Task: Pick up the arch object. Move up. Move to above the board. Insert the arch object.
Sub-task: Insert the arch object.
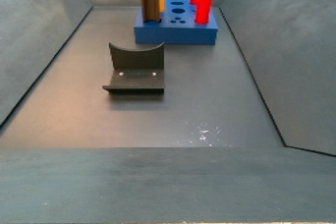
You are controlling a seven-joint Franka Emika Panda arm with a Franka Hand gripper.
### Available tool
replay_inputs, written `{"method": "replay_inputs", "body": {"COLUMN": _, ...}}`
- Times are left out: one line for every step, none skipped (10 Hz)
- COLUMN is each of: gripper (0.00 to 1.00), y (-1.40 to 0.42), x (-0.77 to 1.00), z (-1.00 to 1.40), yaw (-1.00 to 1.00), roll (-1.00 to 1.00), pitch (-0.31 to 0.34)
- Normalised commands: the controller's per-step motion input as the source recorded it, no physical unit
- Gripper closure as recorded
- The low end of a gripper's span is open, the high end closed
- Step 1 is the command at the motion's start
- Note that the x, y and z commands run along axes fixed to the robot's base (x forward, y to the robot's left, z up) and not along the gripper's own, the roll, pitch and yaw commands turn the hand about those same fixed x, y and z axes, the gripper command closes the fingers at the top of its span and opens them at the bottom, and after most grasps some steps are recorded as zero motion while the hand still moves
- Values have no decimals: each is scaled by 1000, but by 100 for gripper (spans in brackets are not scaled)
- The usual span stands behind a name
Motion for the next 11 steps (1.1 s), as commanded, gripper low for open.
{"method": "replay_inputs", "body": {"gripper": 100, "y": 197, "x": -394, "z": -469, "yaw": 86, "roll": 160, "pitch": -89}}
{"method": "replay_inputs", "body": {"gripper": 100, "y": 271, "x": -394, "z": -380, "yaw": 137, "roll": 114, "pitch": -51}}
{"method": "replay_inputs", "body": {"gripper": 100, "y": 243, "x": -326, "z": -154, "yaw": 46, "roll": 0, "pitch": -13}}
{"method": "replay_inputs", "body": {"gripper": 100, "y": 14, "x": -89, "z": -337, "yaw": 0, "roll": 0, "pitch": -79}}
{"method": "replay_inputs", "body": {"gripper": 100, "y": -160, "x": -77, "z": -809, "yaw": 0, "roll": 120, "pitch": -213}}
{"method": "replay_inputs", "body": {"gripper": 100, "y": -186, "x": -60, "z": -754, "yaw": 0, "roll": 216, "pitch": -180}}
{"method": "replay_inputs", "body": {"gripper": 100, "y": -174, "x": -57, "z": -743, "yaw": 0, "roll": 246, "pitch": -170}}
{"method": "replay_inputs", "body": {"gripper": 100, "y": -160, "x": -83, "z": -746, "yaw": 0, "roll": 259, "pitch": -156}}
{"method": "replay_inputs", "body": {"gripper": 100, "y": 0, "x": -9, "z": 0, "yaw": -11, "roll": 70, "pitch": 34}}
{"method": "replay_inputs", "body": {"gripper": 100, "y": 0, "x": 0, "z": 0, "yaw": 0, "roll": 7, "pitch": 0}}
{"method": "replay_inputs", "body": {"gripper": 100, "y": 0, "x": 0, "z": 0, "yaw": 0, "roll": 0, "pitch": 0}}
